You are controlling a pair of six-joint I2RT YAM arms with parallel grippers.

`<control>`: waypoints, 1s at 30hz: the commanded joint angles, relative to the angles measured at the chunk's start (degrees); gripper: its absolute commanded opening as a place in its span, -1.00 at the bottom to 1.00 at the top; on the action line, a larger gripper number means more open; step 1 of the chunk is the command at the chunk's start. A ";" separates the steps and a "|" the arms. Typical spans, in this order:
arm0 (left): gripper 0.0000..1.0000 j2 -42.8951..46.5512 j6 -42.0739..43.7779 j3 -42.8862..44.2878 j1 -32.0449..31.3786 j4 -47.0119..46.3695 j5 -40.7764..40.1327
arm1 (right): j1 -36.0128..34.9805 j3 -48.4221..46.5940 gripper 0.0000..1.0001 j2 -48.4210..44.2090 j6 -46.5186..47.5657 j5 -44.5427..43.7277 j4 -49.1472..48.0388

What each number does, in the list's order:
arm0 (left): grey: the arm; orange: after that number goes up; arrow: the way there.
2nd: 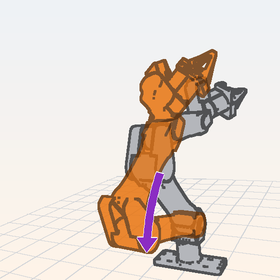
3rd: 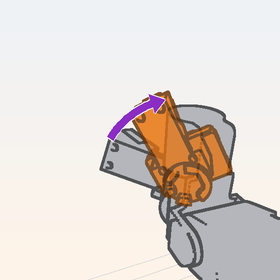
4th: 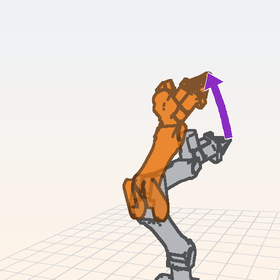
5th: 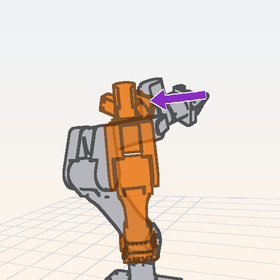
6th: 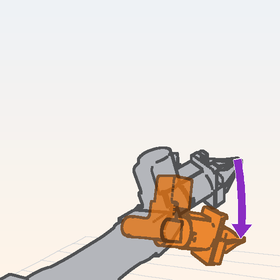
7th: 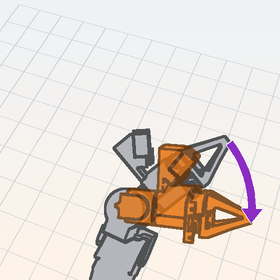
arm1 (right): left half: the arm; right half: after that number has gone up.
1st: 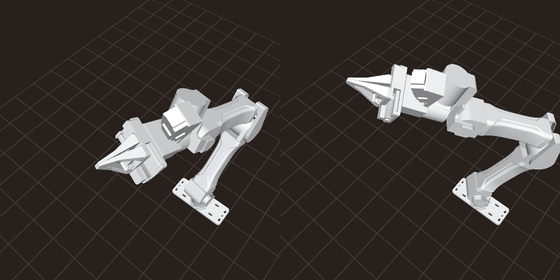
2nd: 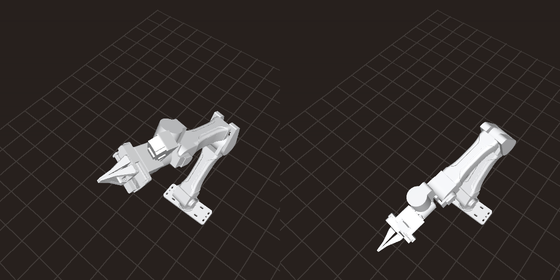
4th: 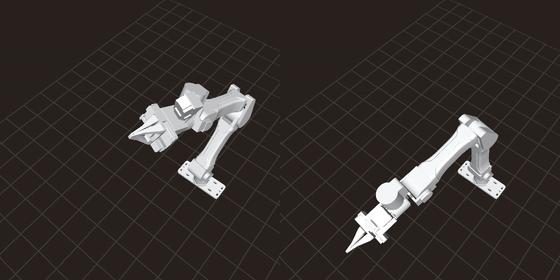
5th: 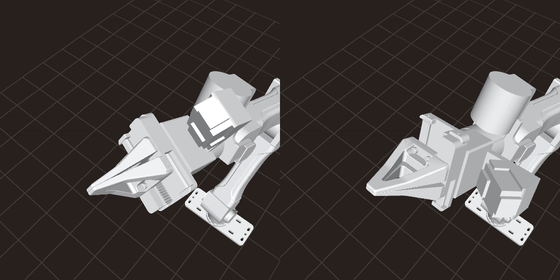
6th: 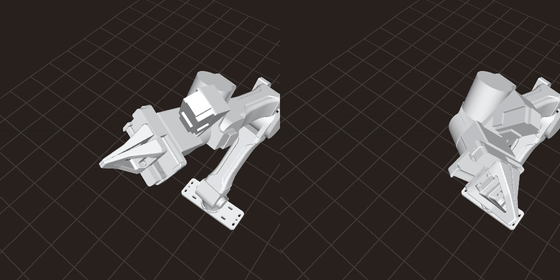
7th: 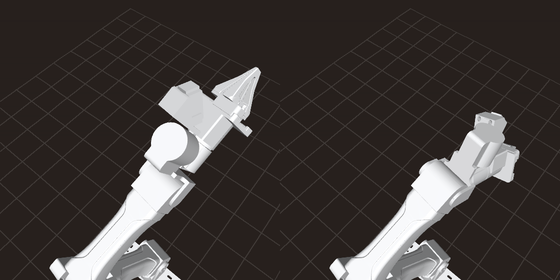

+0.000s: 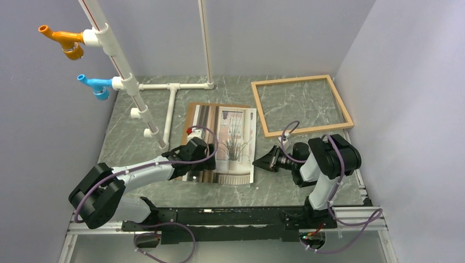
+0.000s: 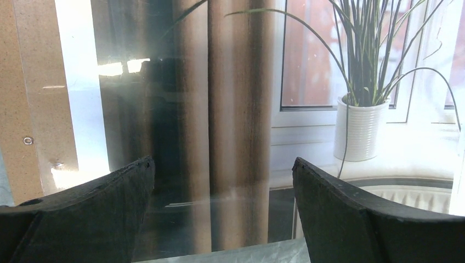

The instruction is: Take the photo out of the frame

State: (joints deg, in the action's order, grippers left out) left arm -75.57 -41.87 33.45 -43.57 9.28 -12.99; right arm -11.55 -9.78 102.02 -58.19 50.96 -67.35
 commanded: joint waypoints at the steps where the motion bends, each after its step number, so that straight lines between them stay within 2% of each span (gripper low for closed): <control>1: 0.98 -1.01 -1.68 -1.94 0.31 3.59 2.40 | 0.17 -0.18 -0.97 3.08 -4.72 4.12 -14.85; 5: 0.98 0.48 -0.72 -0.52 0.29 5.16 2.37 | 0.15 -0.59 -1.00 2.79 -5.31 3.82 -14.44; 8: 0.98 1.18 -0.41 -0.11 0.33 5.36 2.70 | 0.22 -1.31 -1.00 -0.91 -0.03 1.76 -1.91; 10: 0.98 0.73 -0.60 -0.50 0.33 4.68 2.95 | 0.21 -2.28 -0.65 -2.07 3.22 0.34 4.24; 13: 0.98 -1.35 -1.29 -1.32 0.28 3.15 3.54 | 0.21 -3.41 -0.29 0.00 4.49 -1.46 6.72; 16: 0.98 -2.73 -1.74 -2.32 0.33 1.45 4.28 | 0.31 -4.53 -0.20 3.14 4.52 -1.95 6.55; 19: 0.98 -3.30 -1.88 -2.60 0.33 1.01 4.25 | 0.20 -5.34 -0.22 3.83 4.53 -1.93 6.45; 23: 0.98 -3.39 -1.73 -2.41 0.28 1.26 3.95 | 0.13 -6.73 -0.35 2.91 6.81 -2.42 10.32; 26: 0.98 -3.35 -1.73 -2.43 0.32 1.33 3.85 | 0.21 -6.29 -0.63 3.43 4.99 -1.69 6.79; 30: 0.98 -2.80 -1.55 -2.62 0.32 1.97 3.47 | 0.28 -4.03 -0.78 4.24 0.28 0.52 -3.14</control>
State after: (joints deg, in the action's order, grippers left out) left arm -76.29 -41.65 33.45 -43.31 7.40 -12.36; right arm -11.44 -15.35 105.21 -55.00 49.89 -59.68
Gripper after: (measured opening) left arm 0.992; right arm 0.140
